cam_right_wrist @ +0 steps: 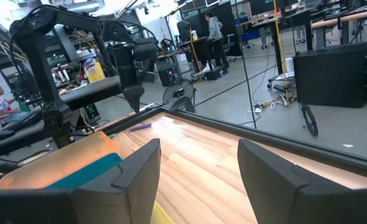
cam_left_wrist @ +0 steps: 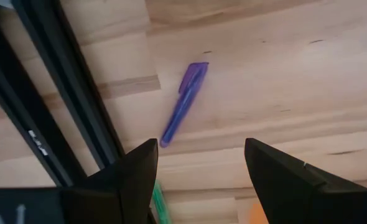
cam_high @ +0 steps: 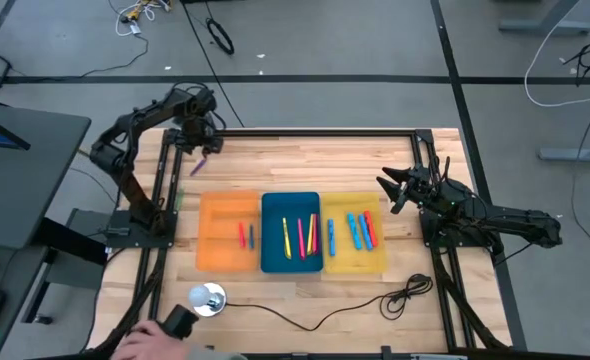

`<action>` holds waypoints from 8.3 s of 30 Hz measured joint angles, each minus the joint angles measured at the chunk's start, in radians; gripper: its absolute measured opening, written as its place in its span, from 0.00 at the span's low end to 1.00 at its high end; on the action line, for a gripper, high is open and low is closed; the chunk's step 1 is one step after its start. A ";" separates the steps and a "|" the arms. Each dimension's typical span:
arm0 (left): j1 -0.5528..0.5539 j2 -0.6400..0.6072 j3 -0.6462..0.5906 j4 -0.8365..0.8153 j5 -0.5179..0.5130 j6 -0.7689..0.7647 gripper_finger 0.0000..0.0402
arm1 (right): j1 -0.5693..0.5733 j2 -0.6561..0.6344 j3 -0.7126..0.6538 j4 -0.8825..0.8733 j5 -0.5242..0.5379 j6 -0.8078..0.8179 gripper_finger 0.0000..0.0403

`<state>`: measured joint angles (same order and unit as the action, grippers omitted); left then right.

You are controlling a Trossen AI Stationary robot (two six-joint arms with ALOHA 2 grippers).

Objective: Pick & Place Markers
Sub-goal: Put the small violet pen into the orange bin

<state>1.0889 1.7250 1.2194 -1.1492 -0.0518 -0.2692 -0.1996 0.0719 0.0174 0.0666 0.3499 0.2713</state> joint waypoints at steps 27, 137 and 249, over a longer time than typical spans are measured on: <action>-0.027 0.204 -0.002 -0.010 -0.008 0.047 0.60 | 0.000 0.000 0.000 0.000 0.000 0.000 0.53; -0.016 0.405 0.202 -0.221 0.003 0.146 0.52 | 0.000 0.000 0.000 0.000 0.000 0.000 0.53; -0.585 0.252 0.566 -0.343 -0.339 1.403 0.10 | 0.000 0.000 0.000 0.000 0.000 0.000 0.53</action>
<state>0.5038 1.9766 1.7859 -1.4918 -0.3909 1.1339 -0.1993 0.0719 0.0174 0.0666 0.3500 0.2714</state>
